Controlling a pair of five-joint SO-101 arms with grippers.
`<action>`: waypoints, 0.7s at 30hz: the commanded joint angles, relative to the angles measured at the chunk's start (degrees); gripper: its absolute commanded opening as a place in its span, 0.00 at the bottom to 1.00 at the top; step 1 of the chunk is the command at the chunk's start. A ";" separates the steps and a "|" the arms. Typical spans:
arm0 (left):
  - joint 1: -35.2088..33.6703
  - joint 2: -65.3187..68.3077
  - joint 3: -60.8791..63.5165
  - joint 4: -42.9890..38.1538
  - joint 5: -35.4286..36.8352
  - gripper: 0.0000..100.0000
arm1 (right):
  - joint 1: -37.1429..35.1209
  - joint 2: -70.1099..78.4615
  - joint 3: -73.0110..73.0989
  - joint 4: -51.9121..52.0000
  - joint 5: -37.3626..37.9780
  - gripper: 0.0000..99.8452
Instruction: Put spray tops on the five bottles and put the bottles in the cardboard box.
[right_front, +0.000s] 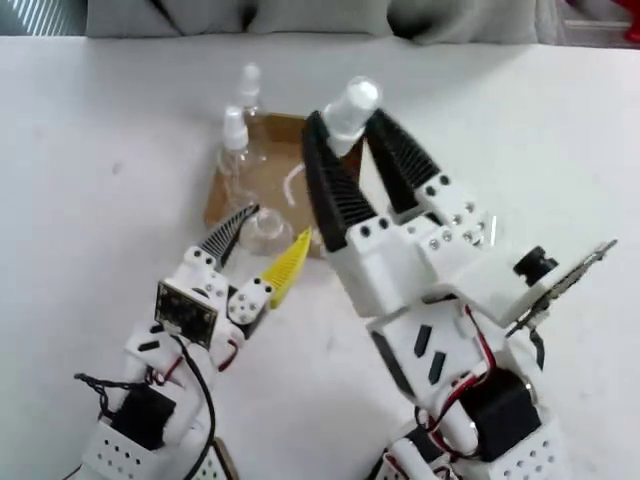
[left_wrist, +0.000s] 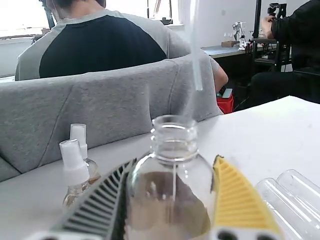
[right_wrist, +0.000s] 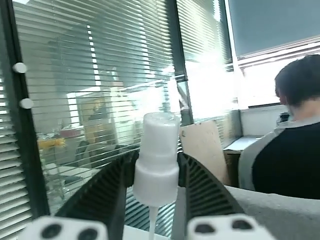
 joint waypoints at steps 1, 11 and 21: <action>0.40 -1.10 -0.70 -2.02 0.18 0.03 | -4.62 -0.31 -0.35 0.13 -0.18 0.02; 0.40 -1.10 -0.70 -2.02 0.18 0.03 | -5.32 -0.40 2.37 -0.31 -0.09 0.02; 0.40 -1.10 -0.70 -2.02 0.18 0.03 | -5.32 -0.31 2.29 -2.42 0.09 0.02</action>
